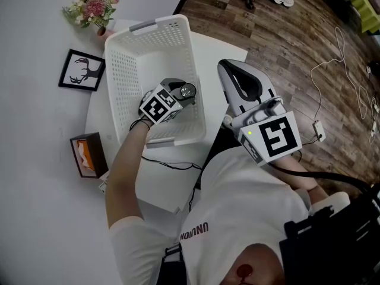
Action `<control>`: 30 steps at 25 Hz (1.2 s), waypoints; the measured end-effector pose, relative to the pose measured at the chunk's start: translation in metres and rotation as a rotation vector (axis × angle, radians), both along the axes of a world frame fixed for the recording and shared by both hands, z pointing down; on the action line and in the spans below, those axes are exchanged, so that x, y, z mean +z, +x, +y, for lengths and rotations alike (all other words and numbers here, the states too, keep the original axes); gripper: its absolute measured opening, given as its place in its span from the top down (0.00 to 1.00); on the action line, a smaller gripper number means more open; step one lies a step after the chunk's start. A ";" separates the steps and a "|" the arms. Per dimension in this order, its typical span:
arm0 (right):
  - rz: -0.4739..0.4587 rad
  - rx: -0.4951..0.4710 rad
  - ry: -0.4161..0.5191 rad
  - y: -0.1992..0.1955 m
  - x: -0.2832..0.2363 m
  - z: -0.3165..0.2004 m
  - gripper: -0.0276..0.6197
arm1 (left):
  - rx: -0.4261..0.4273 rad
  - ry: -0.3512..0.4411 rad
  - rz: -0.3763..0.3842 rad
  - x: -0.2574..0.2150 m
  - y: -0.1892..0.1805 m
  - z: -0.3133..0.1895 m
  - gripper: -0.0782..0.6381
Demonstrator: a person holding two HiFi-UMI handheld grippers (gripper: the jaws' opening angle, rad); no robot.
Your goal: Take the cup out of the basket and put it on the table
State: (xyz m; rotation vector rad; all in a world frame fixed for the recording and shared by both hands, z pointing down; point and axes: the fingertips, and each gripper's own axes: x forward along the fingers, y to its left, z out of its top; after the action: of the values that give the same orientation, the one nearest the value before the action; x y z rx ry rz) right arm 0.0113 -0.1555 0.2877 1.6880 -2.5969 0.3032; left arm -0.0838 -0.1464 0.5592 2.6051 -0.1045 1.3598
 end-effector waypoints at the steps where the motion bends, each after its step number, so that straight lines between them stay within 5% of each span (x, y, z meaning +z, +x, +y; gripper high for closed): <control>1: 0.000 -0.001 0.000 0.000 0.000 0.000 0.93 | -0.001 0.000 -0.003 0.000 -0.001 0.000 0.54; 30: -0.019 -0.053 0.010 -0.010 0.000 -0.006 0.93 | -0.085 0.014 -0.026 -0.017 -0.015 -0.015 0.54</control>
State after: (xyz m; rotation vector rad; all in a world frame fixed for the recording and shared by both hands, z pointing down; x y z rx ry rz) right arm 0.0012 -0.1619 0.2872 1.6246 -2.6553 0.3064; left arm -0.0986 -0.1611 0.5422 2.5637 -0.2269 1.3687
